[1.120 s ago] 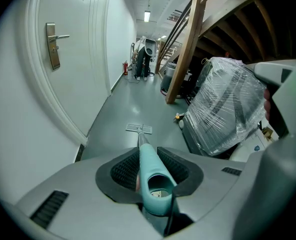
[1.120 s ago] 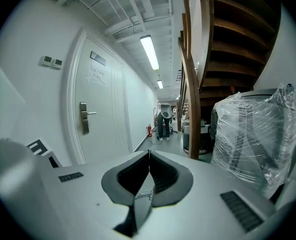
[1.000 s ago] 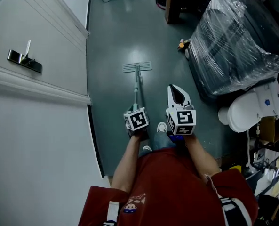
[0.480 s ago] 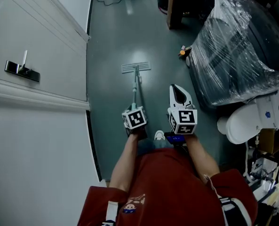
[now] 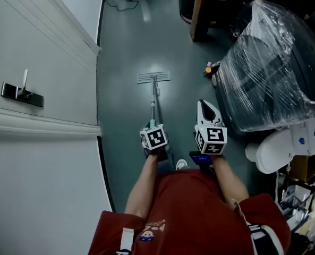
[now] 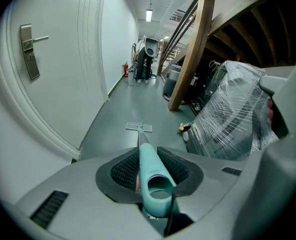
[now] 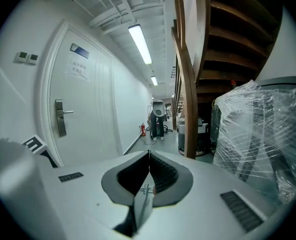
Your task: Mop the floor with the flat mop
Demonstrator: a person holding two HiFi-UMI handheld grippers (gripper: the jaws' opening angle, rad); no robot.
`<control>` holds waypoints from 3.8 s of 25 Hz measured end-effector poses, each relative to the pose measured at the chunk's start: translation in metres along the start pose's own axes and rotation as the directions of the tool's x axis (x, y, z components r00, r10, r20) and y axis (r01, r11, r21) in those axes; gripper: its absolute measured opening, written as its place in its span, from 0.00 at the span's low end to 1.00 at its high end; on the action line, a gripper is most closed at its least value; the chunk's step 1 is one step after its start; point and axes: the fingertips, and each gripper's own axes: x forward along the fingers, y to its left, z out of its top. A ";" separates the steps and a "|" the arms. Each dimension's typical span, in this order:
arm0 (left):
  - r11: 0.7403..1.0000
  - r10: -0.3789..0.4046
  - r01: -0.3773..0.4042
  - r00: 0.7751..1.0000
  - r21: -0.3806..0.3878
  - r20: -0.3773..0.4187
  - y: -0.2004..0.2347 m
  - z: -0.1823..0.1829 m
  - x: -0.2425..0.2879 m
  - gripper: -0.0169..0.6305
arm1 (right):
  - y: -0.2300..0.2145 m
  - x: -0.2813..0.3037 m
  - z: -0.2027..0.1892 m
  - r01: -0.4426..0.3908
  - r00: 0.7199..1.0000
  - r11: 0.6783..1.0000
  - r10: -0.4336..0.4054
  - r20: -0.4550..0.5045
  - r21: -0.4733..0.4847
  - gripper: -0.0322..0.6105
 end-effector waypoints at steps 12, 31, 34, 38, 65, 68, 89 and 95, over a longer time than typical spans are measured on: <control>0.999 -0.047 0.047 0.999 -0.003 -0.006 0.047 0.108 0.055 0.22 | 0.060 0.121 0.054 -0.027 1.000 0.999 0.027 0.007 -0.046 0.08; 0.996 -0.072 0.072 0.997 0.047 -0.011 0.065 0.233 0.136 0.22 | 0.063 0.252 0.098 -0.004 0.999 0.999 0.005 0.036 -0.043 0.08; 0.997 -0.066 0.067 0.998 0.040 -0.006 0.055 0.257 0.149 0.22 | 0.053 0.276 0.113 -0.026 0.997 0.999 0.029 0.065 -0.042 0.08; 0.998 -0.055 0.056 0.998 0.040 -0.009 0.037 0.286 0.166 0.22 | 0.034 0.308 0.129 -0.052 0.996 0.998 0.054 0.072 -0.038 0.08; 1.000 -0.005 0.005 1.000 -0.001 0.001 -0.036 0.462 0.286 0.22 | -0.078 0.502 0.194 -0.117 0.992 0.993 0.117 0.043 -0.014 0.08; 1.000 -0.006 0.006 1.000 0.016 0.008 -0.027 0.487 0.307 0.22 | -0.078 0.534 0.199 -0.105 0.994 0.994 0.106 0.029 -0.025 0.08; 0.998 -0.061 0.062 0.998 0.030 -0.021 0.027 0.613 0.377 0.22 | -0.044 0.673 0.264 -0.065 0.997 0.995 0.067 0.029 -0.081 0.08; 0.997 -0.064 0.065 0.998 0.040 -0.028 0.029 0.623 0.383 0.22 | -0.043 0.677 0.268 -0.047 0.998 0.996 0.049 0.027 -0.081 0.08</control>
